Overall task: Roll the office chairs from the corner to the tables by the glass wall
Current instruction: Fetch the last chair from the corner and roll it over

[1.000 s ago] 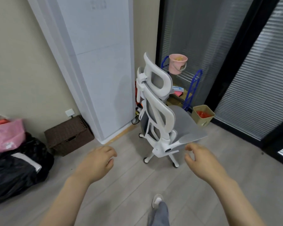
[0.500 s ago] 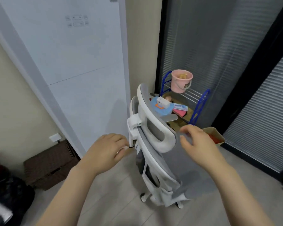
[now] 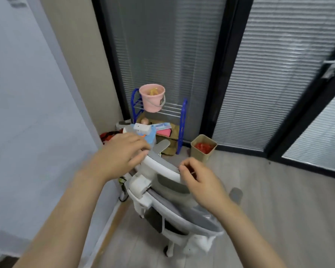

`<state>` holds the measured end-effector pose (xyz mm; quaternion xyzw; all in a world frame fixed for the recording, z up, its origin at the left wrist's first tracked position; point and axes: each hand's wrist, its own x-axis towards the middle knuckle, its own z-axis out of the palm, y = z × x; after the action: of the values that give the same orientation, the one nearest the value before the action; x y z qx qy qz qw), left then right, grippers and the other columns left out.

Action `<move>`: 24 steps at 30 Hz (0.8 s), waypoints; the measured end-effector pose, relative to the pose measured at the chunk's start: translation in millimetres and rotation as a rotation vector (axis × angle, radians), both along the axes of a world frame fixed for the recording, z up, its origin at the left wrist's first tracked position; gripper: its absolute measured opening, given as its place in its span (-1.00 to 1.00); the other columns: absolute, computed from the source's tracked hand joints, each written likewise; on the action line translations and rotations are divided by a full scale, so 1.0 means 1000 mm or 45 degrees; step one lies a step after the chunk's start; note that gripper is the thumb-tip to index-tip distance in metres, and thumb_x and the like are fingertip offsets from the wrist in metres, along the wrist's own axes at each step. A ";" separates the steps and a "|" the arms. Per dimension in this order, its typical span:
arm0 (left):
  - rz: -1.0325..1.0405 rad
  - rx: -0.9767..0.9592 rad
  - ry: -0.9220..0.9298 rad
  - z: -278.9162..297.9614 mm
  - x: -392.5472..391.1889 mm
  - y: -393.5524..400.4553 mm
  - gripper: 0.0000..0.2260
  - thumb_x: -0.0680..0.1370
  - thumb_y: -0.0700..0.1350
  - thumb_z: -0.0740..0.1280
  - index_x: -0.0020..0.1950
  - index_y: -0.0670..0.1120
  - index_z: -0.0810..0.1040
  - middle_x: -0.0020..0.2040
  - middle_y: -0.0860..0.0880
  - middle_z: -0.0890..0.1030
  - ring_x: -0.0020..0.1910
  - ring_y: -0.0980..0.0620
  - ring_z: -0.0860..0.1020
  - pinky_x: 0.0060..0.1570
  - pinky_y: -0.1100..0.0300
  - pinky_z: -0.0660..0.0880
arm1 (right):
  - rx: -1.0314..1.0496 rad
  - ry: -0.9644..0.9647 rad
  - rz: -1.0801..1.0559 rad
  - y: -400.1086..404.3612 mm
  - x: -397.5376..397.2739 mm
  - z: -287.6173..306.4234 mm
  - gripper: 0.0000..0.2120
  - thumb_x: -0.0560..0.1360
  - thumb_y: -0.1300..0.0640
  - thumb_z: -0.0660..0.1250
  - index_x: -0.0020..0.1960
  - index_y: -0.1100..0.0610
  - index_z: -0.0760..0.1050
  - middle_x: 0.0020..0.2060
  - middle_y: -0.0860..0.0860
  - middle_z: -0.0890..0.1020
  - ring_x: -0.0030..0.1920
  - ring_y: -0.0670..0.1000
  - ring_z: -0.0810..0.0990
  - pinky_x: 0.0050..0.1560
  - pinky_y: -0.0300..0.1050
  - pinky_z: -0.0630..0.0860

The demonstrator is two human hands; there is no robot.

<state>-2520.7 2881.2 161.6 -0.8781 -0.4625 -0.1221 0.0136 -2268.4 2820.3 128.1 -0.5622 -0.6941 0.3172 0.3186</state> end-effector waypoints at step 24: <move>-0.506 0.368 -0.683 -0.045 0.141 -0.117 -0.71 0.49 -0.12 0.17 -0.33 -0.05 0.62 -0.36 0.06 0.60 -0.37 0.05 0.52 -0.32 0.12 0.41 | 0.179 0.140 -0.937 -0.182 0.079 -0.033 -0.71 0.54 0.12 0.18 -0.32 0.19 0.25 -0.47 -0.07 0.30 -0.43 -0.10 0.26 -0.42 -0.23 0.20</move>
<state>-2379.8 2764.2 116.2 -0.8766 -0.2478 -0.4124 -0.0081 -2188.9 2638.4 94.8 -0.7329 -0.4476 0.1628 0.4858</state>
